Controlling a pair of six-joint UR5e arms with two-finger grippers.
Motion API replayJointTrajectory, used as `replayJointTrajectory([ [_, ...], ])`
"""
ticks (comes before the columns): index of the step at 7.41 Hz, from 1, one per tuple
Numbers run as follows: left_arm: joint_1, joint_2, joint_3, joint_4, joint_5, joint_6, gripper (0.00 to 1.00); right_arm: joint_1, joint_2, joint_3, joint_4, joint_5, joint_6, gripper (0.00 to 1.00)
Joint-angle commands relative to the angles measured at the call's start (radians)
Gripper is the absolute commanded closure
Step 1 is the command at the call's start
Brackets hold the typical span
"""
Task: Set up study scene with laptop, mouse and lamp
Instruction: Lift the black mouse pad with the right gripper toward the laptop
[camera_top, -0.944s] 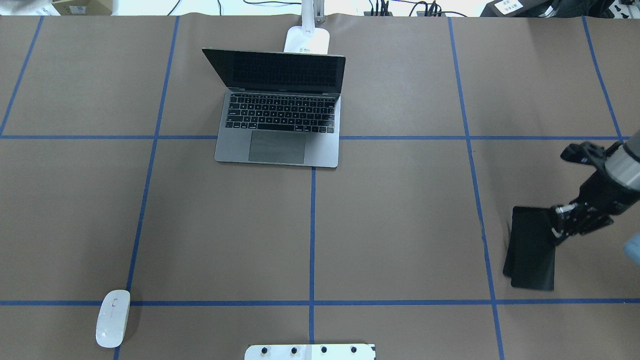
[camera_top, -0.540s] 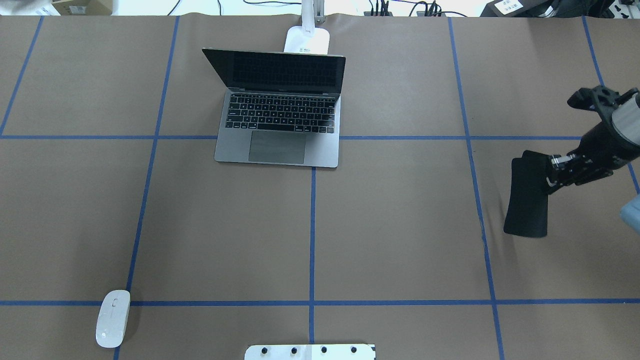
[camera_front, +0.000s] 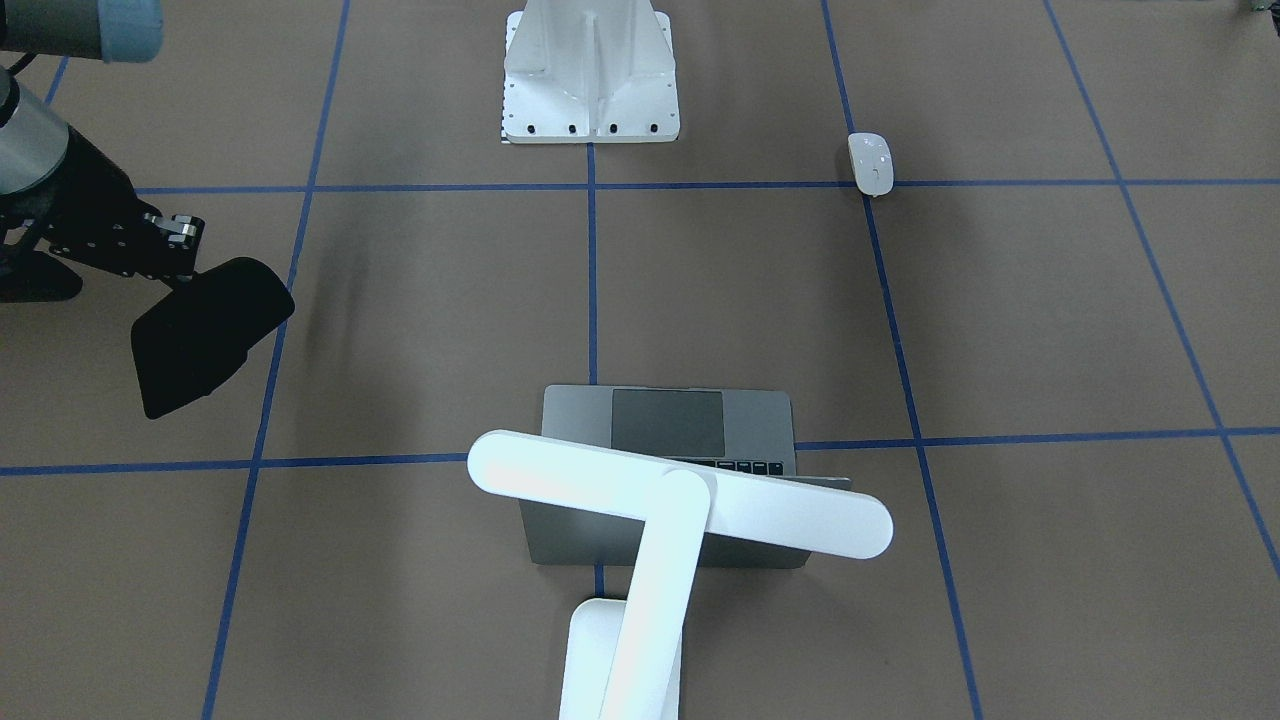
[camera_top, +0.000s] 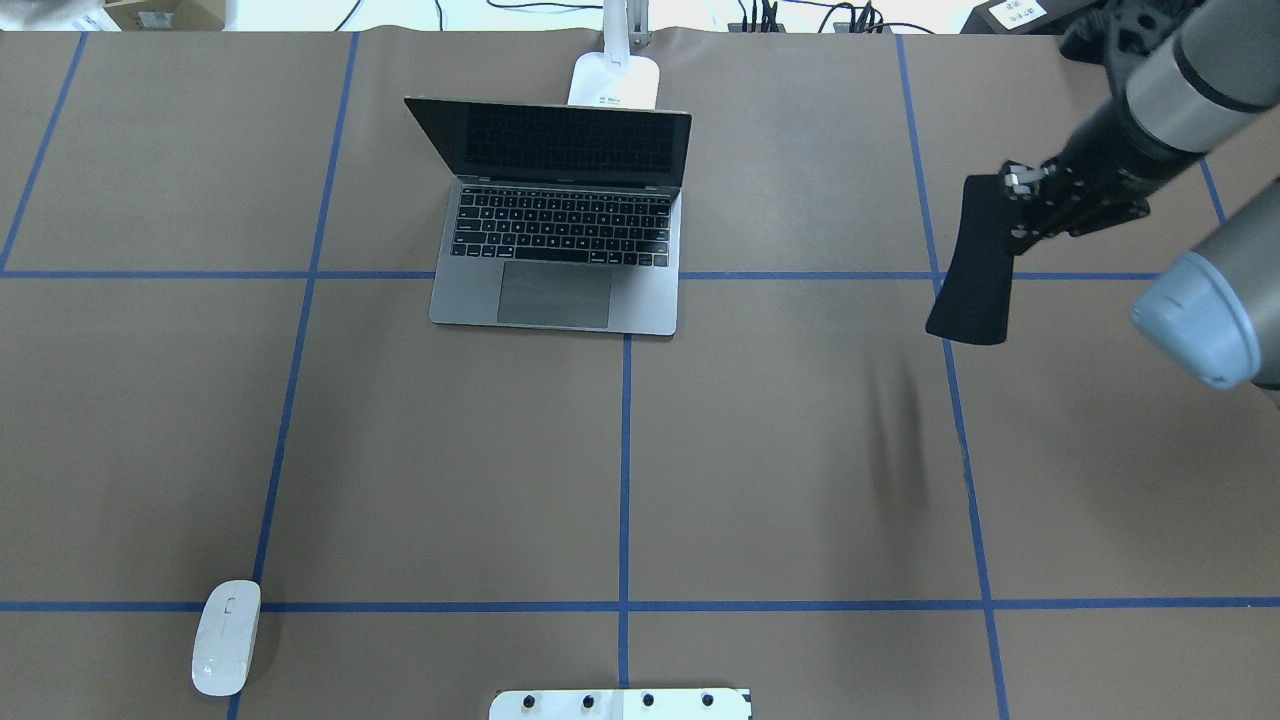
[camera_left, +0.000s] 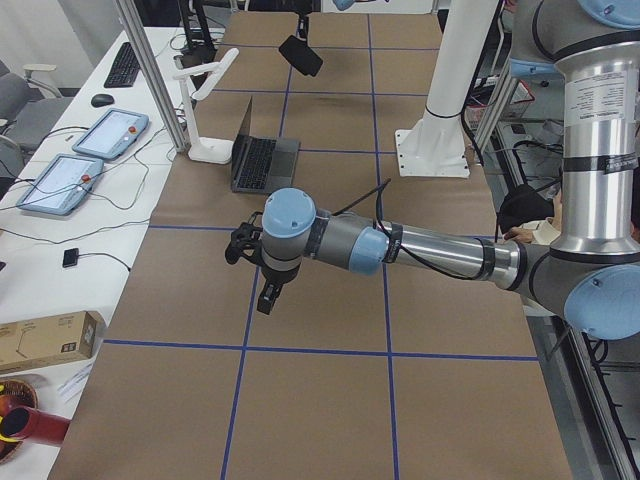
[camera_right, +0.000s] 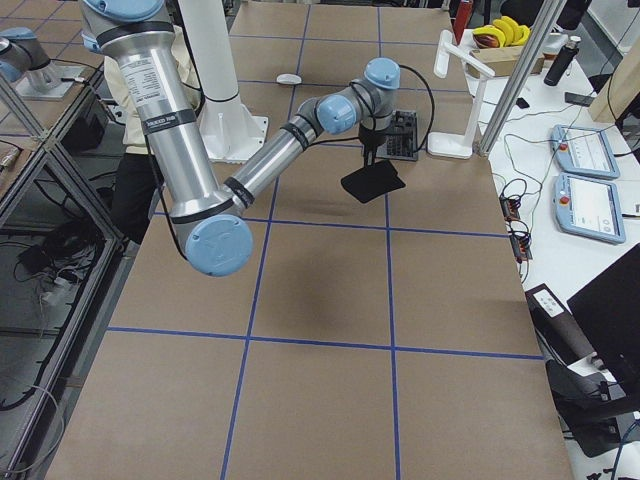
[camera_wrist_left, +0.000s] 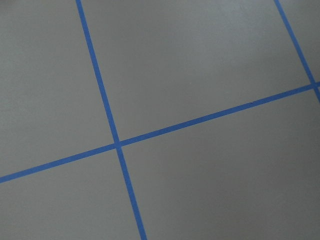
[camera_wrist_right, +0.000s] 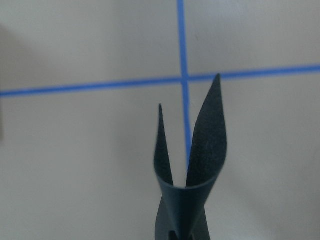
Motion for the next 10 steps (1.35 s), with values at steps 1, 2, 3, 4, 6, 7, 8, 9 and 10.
replayJointTrajectory([
  [1, -0.034, 0.001, 0.034, 0.0, 0.001, 0.051, 0.0, -0.053, 0.139, -0.001, -0.09, -0.062, 0.079, 1.0],
  [2, -0.038, 0.003, 0.04, 0.0, 0.003, 0.063, 0.0, -0.092, 0.184, -0.01, -0.091, -0.095, 0.116, 1.0],
  [3, -0.058, 0.003, 0.057, -0.001, 0.001, 0.087, 0.0, -0.125, 0.217, -0.024, -0.091, -0.123, 0.156, 1.0],
  [4, -0.066, 0.003, 0.069, 0.0, 0.001, 0.11, 0.0, -0.157, 0.25, -0.043, -0.09, -0.149, 0.201, 1.0],
  [6, -0.074, 0.006, 0.071, -0.006, 0.001, 0.112, 0.0, -0.183, 0.341, -0.098, -0.089, -0.171, 0.259, 1.0],
  [7, -0.077, 0.021, 0.069, -0.007, -0.002, 0.112, 0.0, -0.188, 0.363, -0.121, -0.088, -0.174, 0.261, 1.0],
  [8, -0.078, 0.024, 0.069, -0.006, -0.004, 0.112, 0.0, -0.188, 0.363, -0.121, -0.083, -0.179, 0.247, 1.0],
  [9, -0.078, 0.026, 0.072, -0.006, -0.005, 0.112, 0.0, -0.2, 0.363, -0.124, -0.083, -0.224, 0.246, 0.96],
  [10, -0.08, 0.028, 0.071, -0.004, -0.008, 0.112, 0.0, -0.237, 0.362, -0.121, -0.082, -0.31, 0.246, 0.01],
])
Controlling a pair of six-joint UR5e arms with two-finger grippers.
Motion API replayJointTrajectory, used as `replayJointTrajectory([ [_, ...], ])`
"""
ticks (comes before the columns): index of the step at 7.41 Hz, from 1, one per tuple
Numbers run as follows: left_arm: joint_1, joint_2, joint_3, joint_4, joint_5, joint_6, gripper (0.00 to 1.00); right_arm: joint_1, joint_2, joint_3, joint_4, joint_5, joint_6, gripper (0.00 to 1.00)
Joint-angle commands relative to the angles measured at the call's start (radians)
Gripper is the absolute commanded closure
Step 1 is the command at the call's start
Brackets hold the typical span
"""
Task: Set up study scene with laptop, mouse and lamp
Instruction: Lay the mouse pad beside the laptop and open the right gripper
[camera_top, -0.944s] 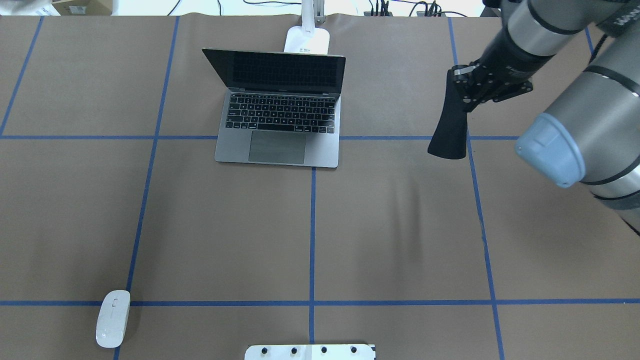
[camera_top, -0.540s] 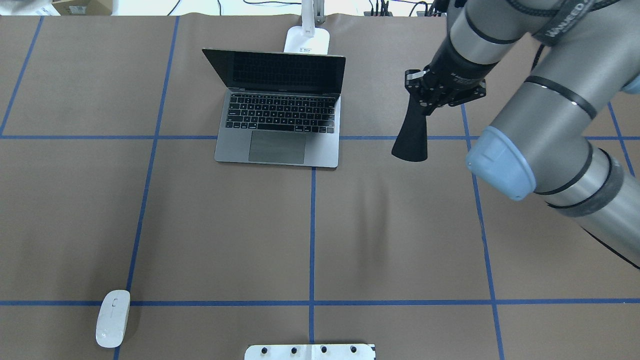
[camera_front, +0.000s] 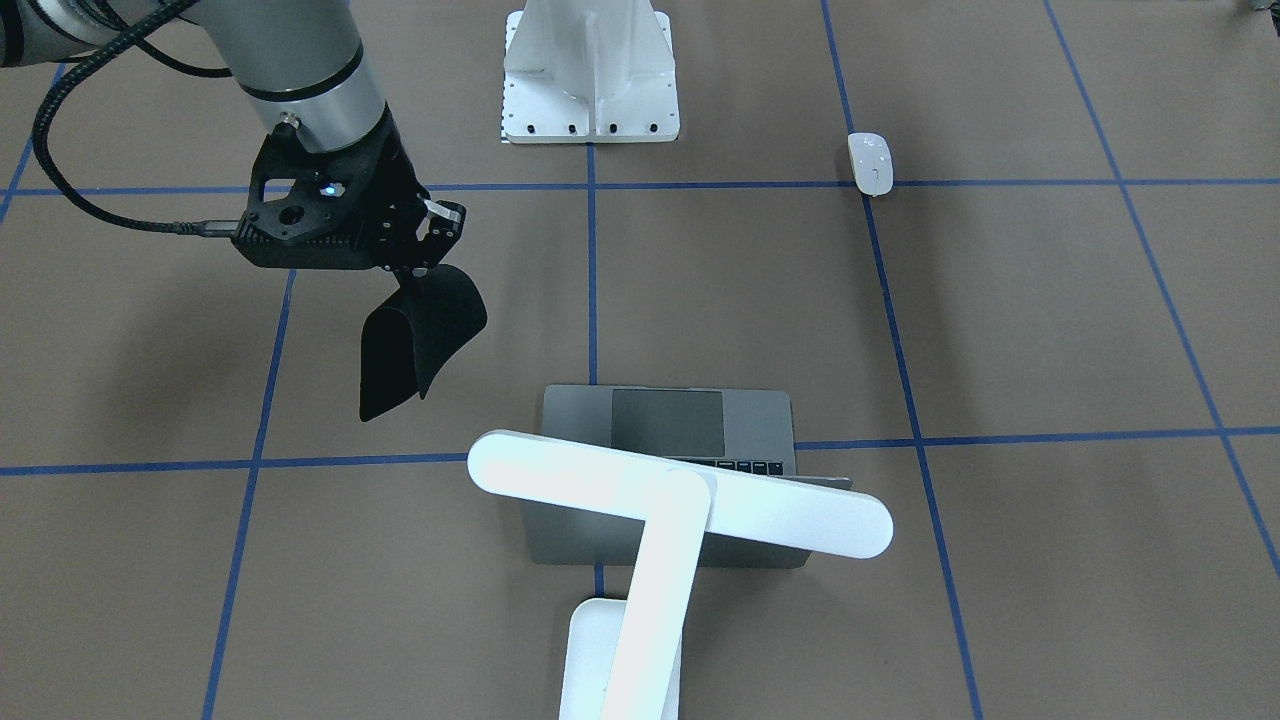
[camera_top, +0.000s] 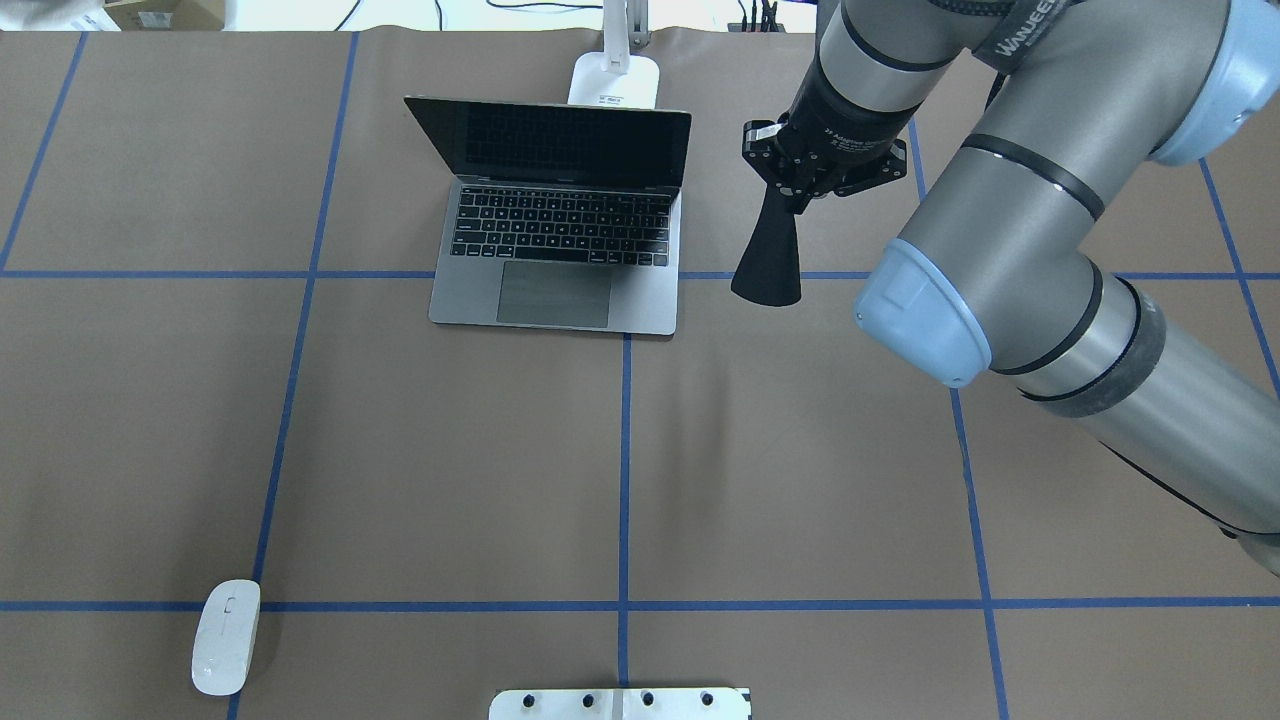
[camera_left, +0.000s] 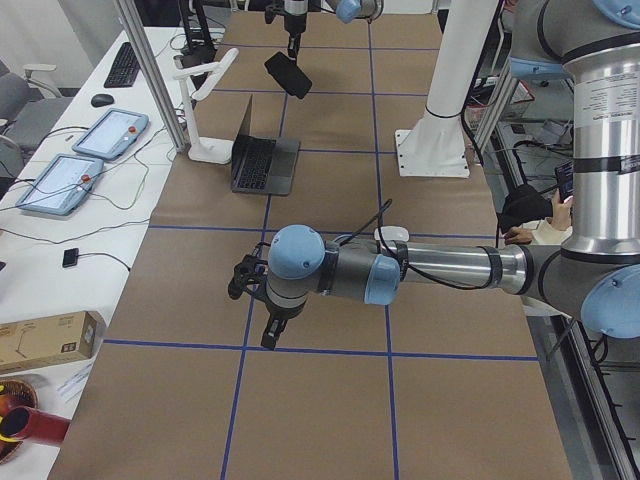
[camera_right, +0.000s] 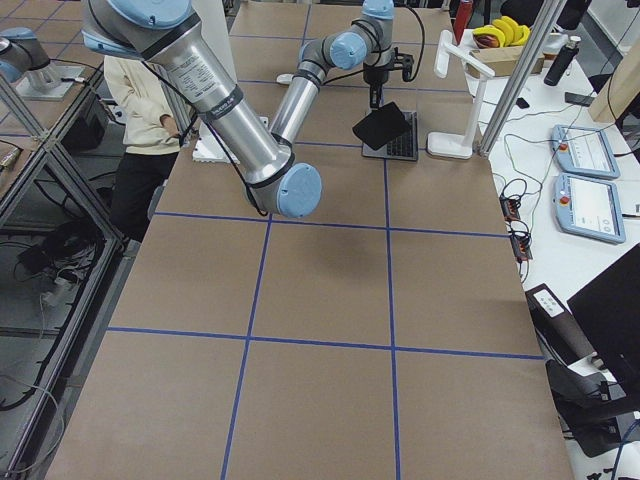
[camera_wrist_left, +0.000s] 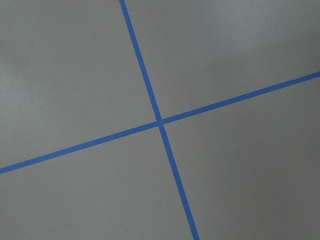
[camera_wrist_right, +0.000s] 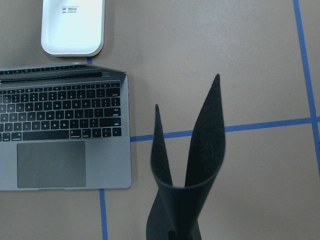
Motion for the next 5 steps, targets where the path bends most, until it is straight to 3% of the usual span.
replayJointTrajectory([
  [1, 0.0, 0.003, -0.002, 0.006, -0.003, 0.0, 0.0, -0.036, -0.001, -0.002, 0.002, -0.088, -0.005, 0.0],
  [5, 0.0, 0.016, 0.0, 0.007, -0.002, -0.018, 0.0, -0.034, -0.01, 0.0, 0.002, -0.086, -0.011, 0.0],
])
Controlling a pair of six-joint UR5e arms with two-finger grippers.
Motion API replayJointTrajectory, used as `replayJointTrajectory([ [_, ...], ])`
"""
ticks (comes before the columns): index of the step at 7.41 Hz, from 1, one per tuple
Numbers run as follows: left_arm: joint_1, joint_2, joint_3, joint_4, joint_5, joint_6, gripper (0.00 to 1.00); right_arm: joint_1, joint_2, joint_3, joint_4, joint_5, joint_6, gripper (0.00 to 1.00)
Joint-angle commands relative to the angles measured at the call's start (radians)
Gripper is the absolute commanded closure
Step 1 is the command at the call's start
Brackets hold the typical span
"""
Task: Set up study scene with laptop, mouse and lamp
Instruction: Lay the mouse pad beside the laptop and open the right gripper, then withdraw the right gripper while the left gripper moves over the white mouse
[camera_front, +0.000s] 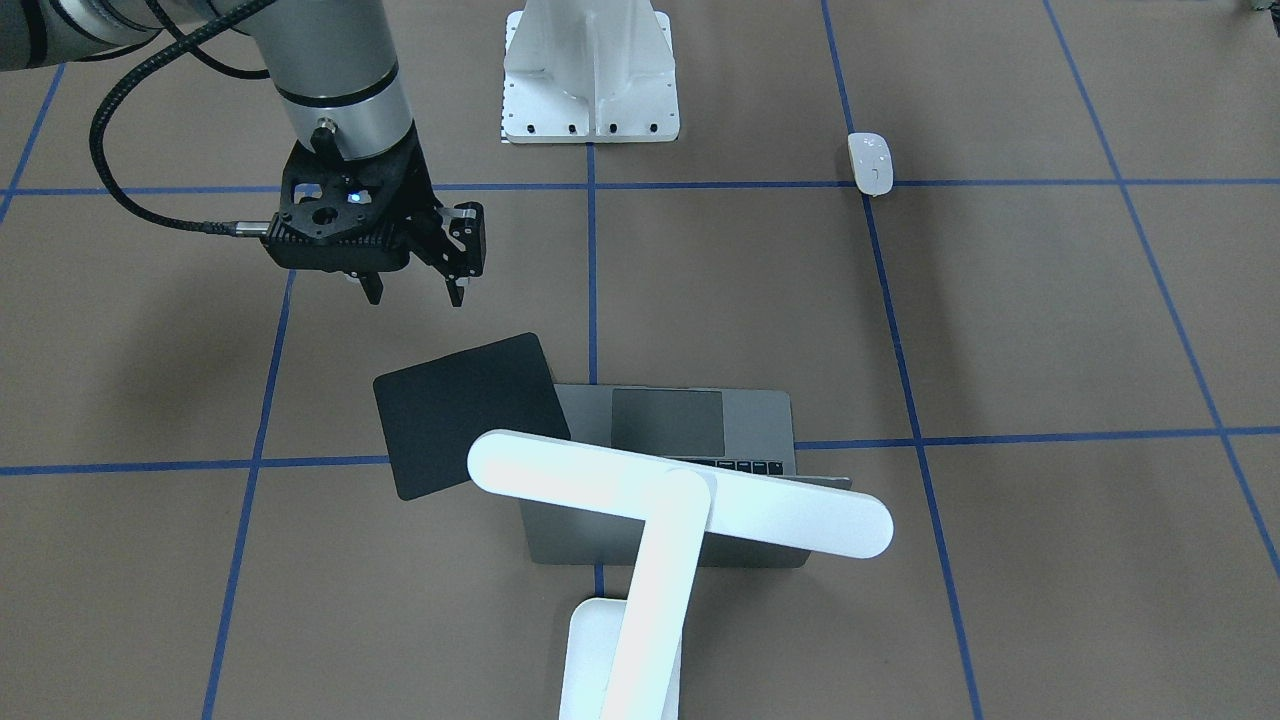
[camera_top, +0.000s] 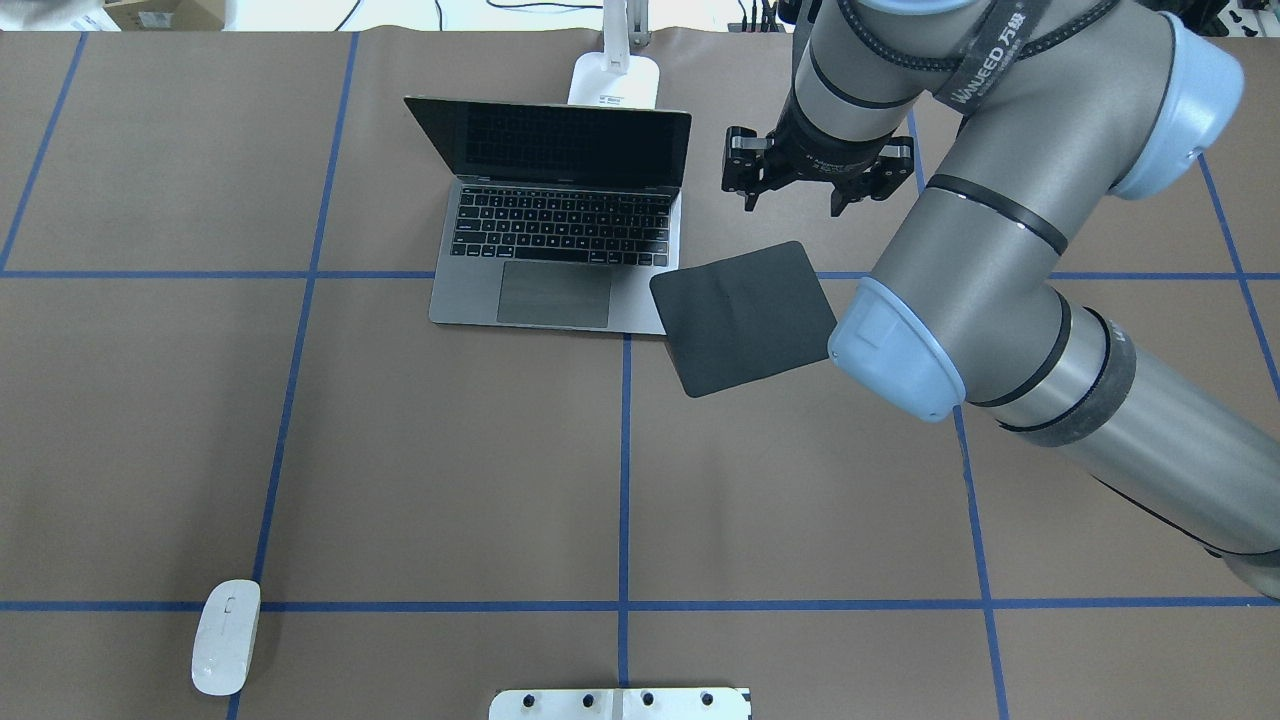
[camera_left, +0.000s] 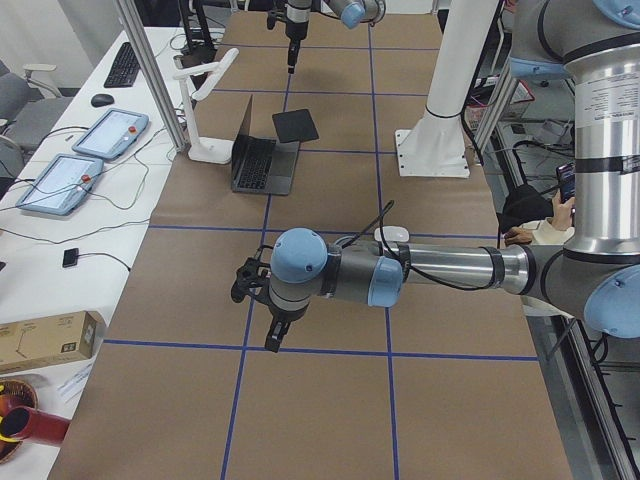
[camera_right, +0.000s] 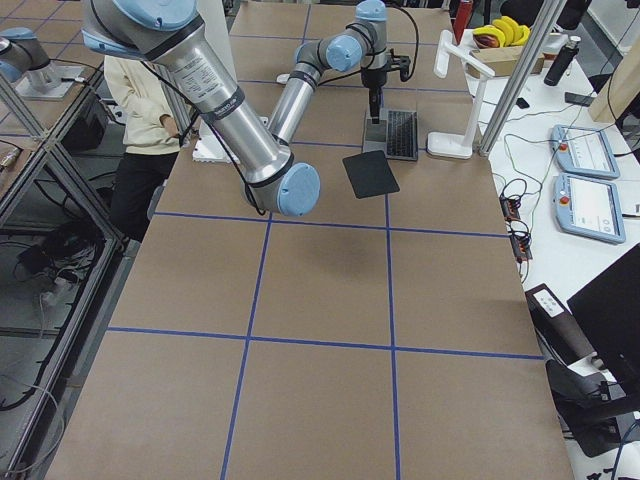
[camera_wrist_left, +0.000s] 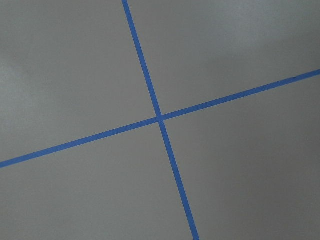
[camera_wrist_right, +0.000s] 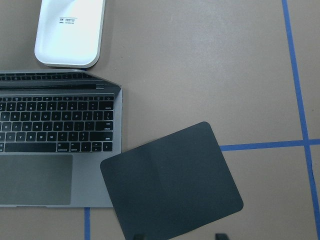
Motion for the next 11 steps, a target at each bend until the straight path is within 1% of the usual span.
replayJointTrajectory([
  [1, 0.002, 0.008, -0.003, 0.002, 0.0, -0.085, 0.0, 0.0, -0.032, 0.011, -0.003, -0.006, -0.011, 0.0],
  [3, 0.007, 0.059, -0.061, -0.007, -0.005, -0.285, 0.0, -0.007, -0.12, 0.056, -0.003, -0.012, -0.017, 0.0],
  [4, 0.016, 0.059, -0.078, -0.004, -0.01, -0.352, 0.0, -0.054, -0.199, 0.098, -0.015, -0.042, -0.015, 0.0],
  [5, 0.054, 0.059, -0.101, 0.0, -0.026, -0.411, 0.0, -0.063, -0.274, 0.129, -0.014, -0.066, -0.049, 0.0],
  [6, 0.089, 0.061, -0.142, 0.002, -0.028, -0.486, 0.0, -0.054, -0.351, 0.178, -0.017, -0.058, -0.172, 0.0],
  [7, 0.138, 0.067, -0.185, 0.002, -0.026, -0.6, 0.0, -0.037, -0.413, 0.201, -0.017, -0.052, -0.219, 0.0],
  [8, 0.206, 0.08, -0.242, 0.002, -0.02, -0.712, 0.0, -0.021, -0.448, 0.2, -0.02, -0.044, -0.318, 0.0],
  [9, 0.275, 0.087, -0.3, 0.002, -0.019, -0.805, 0.0, 0.011, -0.488, 0.179, -0.018, -0.018, -0.425, 0.0],
  [10, 0.369, 0.087, -0.363, 0.002, -0.014, -0.922, 0.0, 0.073, -0.513, 0.156, -0.018, 0.023, -0.533, 0.0],
  [11, 0.431, 0.087, -0.401, 0.0, -0.01, -0.996, 0.0, 0.118, -0.548, 0.152, -0.018, 0.035, -0.614, 0.0],
])
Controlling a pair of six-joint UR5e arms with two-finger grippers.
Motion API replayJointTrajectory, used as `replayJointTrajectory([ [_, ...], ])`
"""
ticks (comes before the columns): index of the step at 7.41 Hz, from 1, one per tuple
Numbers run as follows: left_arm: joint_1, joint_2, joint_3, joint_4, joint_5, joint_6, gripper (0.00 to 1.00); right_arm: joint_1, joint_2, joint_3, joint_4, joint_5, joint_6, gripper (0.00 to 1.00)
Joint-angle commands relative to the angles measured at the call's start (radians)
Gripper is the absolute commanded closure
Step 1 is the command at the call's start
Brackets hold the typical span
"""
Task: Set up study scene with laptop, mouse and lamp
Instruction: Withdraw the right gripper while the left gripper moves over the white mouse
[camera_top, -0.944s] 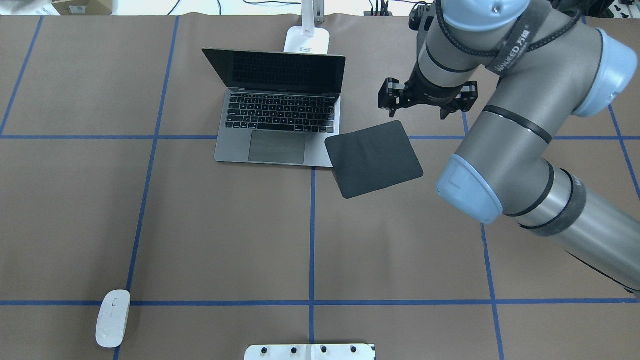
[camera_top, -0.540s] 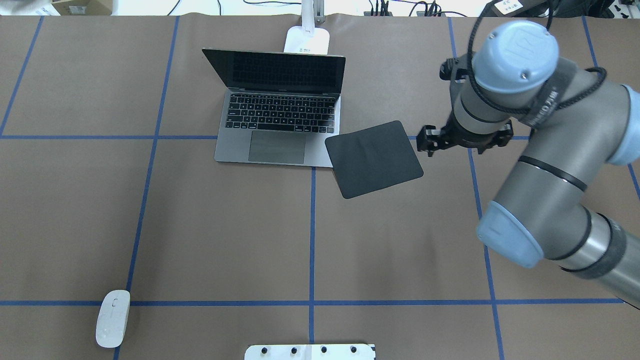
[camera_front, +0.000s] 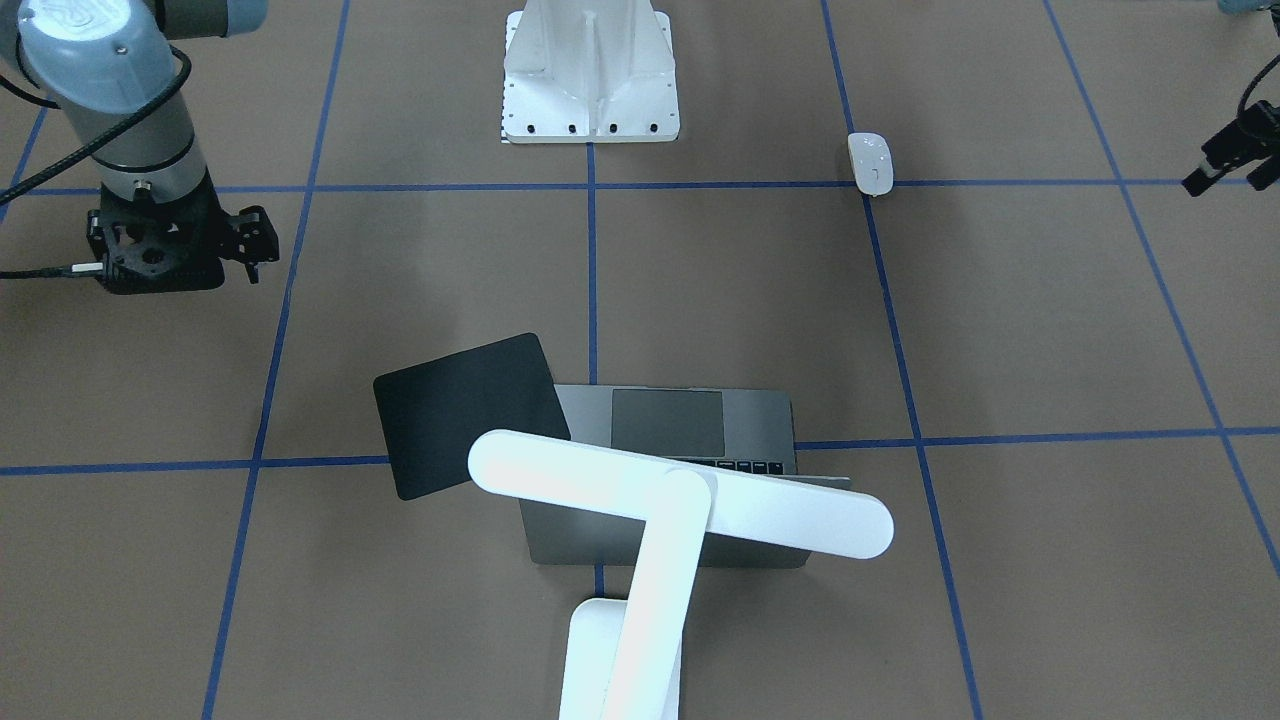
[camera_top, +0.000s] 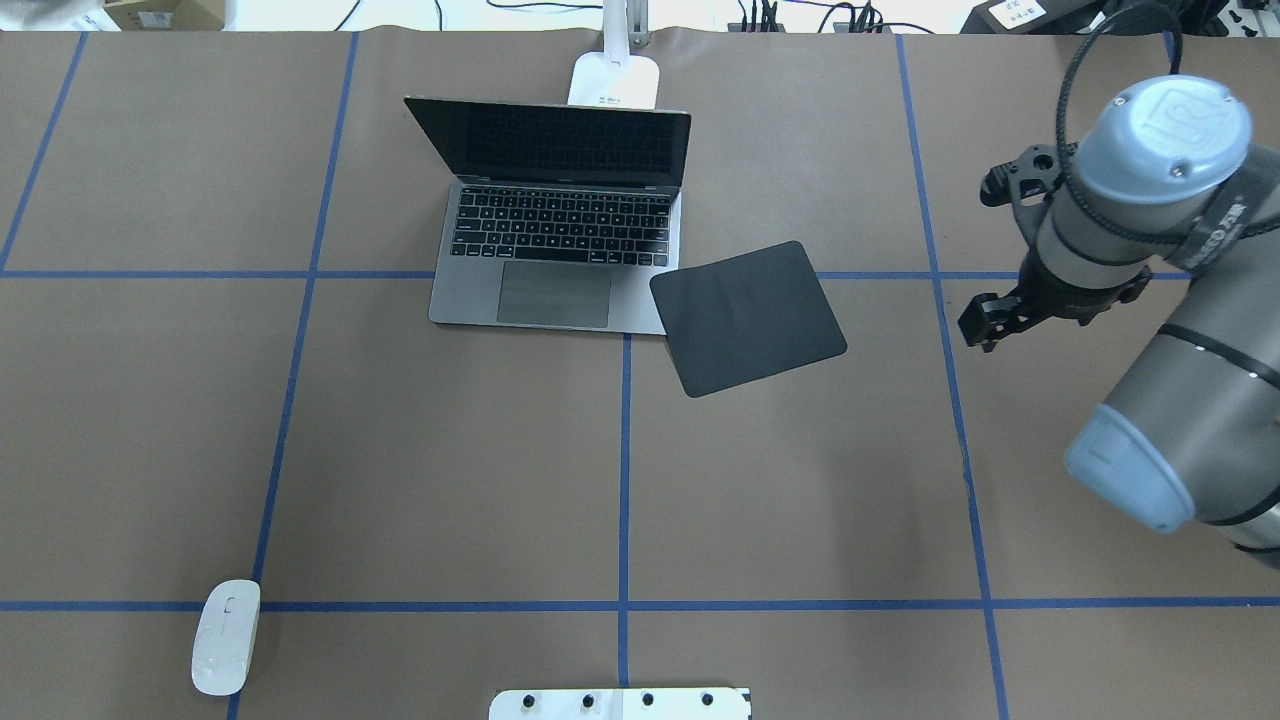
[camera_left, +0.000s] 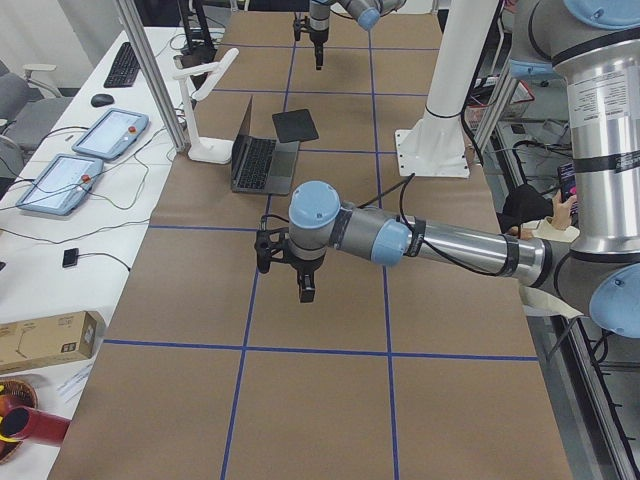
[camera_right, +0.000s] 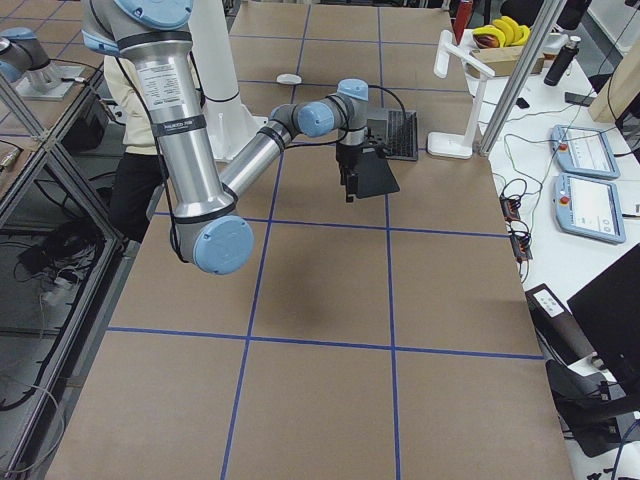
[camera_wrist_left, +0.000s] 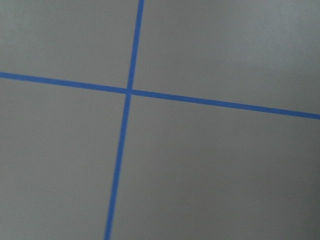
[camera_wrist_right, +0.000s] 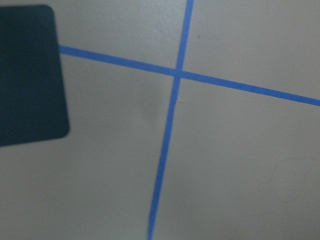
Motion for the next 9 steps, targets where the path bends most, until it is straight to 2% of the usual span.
replayJointTrajectory([
  [1, 0.148, 0.0, -0.082, -0.001, 0.006, -0.182, 0.0, 0.116, -0.081, -0.028, 0.002, 0.042, -0.225, 0.0],
  [2, 0.228, -0.008, -0.1, -0.006, 0.054, -0.259, 0.0, 0.186, -0.094, -0.069, 0.005, 0.098, -0.343, 0.0],
  [5, 0.565, -0.053, -0.126, -0.009, 0.243, -0.458, 0.0, 0.315, -0.12, -0.151, 0.005, 0.117, -0.595, 0.0],
  [8, 0.849, -0.078, -0.117, -0.023, 0.424, -0.565, 0.0, 0.362, -0.163, -0.16, 0.006, 0.137, -0.699, 0.0],
  [9, 0.912, -0.086, -0.117, -0.035, 0.458, -0.595, 0.0, 0.375, -0.167, -0.159, 0.006, 0.145, -0.7, 0.0],
])
